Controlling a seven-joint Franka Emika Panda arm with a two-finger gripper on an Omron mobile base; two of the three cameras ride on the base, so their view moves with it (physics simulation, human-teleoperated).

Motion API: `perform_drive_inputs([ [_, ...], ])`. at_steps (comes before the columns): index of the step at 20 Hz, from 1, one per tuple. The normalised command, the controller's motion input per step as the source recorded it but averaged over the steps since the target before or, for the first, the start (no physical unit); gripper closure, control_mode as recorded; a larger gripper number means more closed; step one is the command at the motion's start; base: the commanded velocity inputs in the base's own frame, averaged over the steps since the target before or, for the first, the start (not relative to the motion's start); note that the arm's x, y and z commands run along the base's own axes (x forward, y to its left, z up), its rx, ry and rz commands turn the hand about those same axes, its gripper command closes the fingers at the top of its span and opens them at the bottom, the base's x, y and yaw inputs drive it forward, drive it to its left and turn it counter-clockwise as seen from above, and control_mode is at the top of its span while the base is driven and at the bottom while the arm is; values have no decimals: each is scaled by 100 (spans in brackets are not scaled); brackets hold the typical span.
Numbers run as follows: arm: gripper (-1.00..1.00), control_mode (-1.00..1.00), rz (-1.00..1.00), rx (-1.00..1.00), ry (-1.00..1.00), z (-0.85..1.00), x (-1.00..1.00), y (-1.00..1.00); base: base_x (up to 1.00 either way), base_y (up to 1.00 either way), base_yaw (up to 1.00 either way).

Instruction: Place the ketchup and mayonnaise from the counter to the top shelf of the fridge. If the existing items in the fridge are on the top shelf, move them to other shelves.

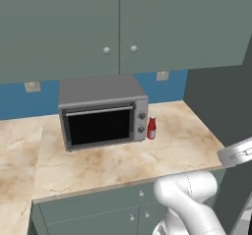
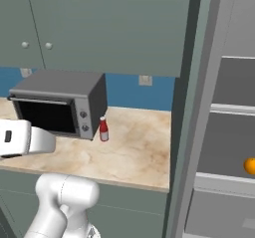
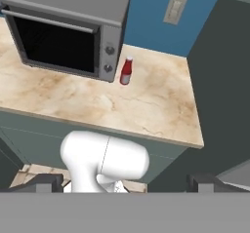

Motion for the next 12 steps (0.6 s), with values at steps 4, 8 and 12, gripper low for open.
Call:
perform_drive_inputs([
  [4,-100,100,0,0,0,0,0,0,2,-24,0],
  [8,-100,100,0,0,0,0,0,0,5,0,0],
  [12,-100,100,0,0,0,0,0,0,4,-8,0],
])
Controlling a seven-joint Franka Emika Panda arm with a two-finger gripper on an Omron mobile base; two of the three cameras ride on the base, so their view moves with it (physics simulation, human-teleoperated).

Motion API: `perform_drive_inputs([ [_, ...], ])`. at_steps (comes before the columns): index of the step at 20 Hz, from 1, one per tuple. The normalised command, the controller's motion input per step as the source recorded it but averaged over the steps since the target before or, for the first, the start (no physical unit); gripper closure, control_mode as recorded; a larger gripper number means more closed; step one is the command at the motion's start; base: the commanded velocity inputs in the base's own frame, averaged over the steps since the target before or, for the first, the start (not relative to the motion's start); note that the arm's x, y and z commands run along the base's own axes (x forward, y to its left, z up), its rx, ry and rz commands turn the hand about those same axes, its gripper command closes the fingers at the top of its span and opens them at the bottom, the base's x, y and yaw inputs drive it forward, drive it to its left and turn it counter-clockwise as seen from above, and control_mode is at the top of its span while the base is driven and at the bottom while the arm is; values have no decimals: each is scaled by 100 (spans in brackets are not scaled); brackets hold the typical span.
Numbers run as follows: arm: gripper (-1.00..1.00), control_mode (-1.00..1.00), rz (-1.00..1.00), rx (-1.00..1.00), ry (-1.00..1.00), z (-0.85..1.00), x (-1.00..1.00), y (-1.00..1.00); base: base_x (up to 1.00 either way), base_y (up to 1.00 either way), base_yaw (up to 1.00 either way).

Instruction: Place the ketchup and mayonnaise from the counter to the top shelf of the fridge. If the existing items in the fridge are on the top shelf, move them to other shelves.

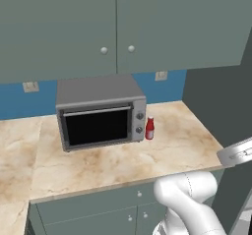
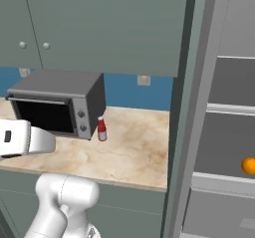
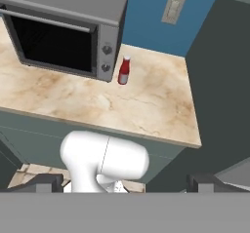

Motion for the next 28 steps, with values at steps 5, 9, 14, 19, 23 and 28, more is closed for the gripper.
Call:
perform_drive_inputs([
  [5,-100,100,0,0,0,0,0,0,0,-35,0],
  [9,-100,100,0,0,0,0,0,0,5,-3,0],
  [14,-100,-100,3,0,0,0,15,-6,11,-6,2],
  [19,-100,-100,6,0,0,-1,82,-6,0,0,0],
  [23,-100,-100,0,-1,0,-11,100,4,0,0,0],
  [28,-100,-100,6,-4,0,-30,88,-5,0,0,0],
])
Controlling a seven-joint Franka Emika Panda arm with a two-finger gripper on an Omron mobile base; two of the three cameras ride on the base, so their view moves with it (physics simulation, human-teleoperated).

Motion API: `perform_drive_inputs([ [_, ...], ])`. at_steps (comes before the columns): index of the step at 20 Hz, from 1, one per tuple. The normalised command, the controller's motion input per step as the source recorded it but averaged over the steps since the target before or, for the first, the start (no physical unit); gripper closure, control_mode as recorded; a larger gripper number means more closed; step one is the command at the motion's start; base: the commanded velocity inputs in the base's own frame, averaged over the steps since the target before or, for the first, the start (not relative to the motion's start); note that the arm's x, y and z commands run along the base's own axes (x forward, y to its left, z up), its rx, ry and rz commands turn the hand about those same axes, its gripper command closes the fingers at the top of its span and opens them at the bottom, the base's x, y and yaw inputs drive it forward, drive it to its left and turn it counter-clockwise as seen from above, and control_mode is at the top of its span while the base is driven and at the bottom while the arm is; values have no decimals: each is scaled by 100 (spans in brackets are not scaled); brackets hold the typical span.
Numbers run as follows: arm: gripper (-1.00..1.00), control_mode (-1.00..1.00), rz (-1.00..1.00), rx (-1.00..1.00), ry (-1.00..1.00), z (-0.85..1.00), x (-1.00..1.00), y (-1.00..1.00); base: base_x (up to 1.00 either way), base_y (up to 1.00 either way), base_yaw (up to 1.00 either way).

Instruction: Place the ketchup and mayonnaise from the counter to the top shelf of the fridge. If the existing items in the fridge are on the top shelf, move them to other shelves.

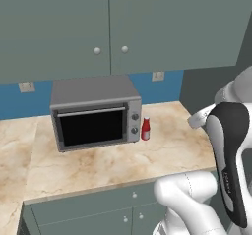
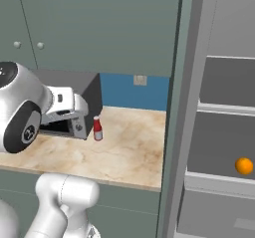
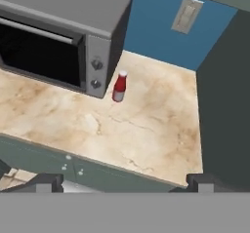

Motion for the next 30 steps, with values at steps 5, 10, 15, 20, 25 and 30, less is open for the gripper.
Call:
perform_drive_inputs([
  [5,-100,-100,19,-2,0,-42,67,-9,0,0,0],
  [10,-100,-100,26,-1,1,-24,61,-1,0,0,0],
  [15,-100,-100,27,0,8,-13,52,0,0,0,0],
  [20,-100,-100,27,-6,10,-13,35,-1,0,0,0],
  [25,-100,-100,21,-8,2,-10,7,0,0,0,0],
  [30,-100,-100,4,-2,0,-8,1,0,0,0,0],
])
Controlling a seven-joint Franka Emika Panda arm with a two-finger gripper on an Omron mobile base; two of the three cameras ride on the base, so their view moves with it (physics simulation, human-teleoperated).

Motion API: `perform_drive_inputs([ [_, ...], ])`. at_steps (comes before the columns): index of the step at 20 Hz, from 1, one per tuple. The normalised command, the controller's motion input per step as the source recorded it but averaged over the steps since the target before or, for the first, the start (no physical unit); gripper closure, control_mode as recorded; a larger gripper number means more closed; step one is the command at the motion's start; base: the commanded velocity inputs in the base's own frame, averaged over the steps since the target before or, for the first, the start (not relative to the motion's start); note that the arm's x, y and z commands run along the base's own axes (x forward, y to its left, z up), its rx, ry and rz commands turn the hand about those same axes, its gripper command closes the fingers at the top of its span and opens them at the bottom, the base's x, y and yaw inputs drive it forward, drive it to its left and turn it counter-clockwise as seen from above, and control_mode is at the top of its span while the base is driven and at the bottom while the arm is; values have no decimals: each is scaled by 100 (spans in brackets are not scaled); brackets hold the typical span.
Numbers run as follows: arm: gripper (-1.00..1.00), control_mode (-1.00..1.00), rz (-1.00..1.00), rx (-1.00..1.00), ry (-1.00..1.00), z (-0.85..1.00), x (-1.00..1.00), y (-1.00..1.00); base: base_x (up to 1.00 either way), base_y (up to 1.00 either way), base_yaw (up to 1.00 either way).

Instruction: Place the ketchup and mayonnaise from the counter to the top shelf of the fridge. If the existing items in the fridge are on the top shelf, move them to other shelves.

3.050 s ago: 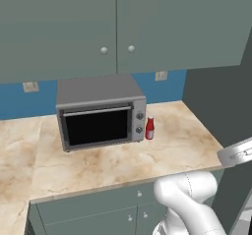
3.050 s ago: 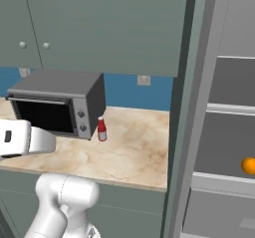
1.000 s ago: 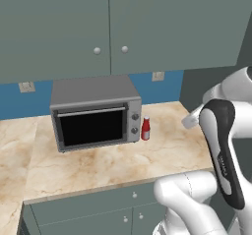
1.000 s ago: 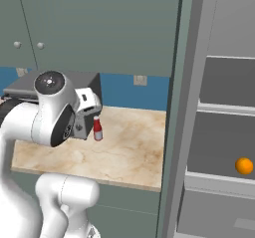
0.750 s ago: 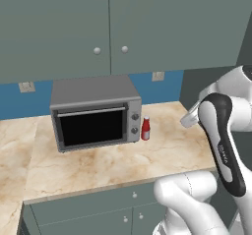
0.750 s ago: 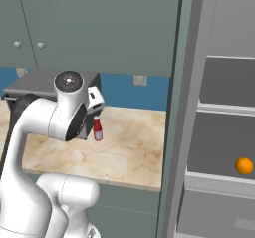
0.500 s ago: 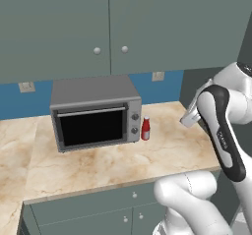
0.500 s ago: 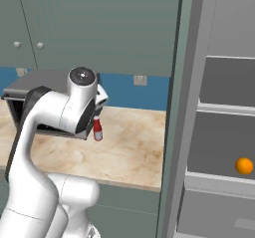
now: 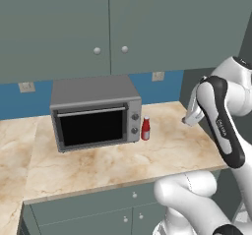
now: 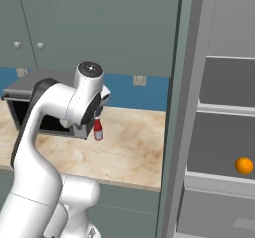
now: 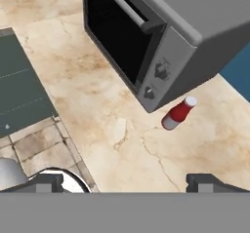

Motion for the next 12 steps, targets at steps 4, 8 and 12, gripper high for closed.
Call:
perform_drive_inputs([
  [4,-100,-100,6,0,0,-15,28,0,0,0,0],
  [8,-100,-100,11,0,0,-10,42,0,0,0,0],
  [12,-100,-100,16,0,1,-11,48,-5,0,0,0],
])
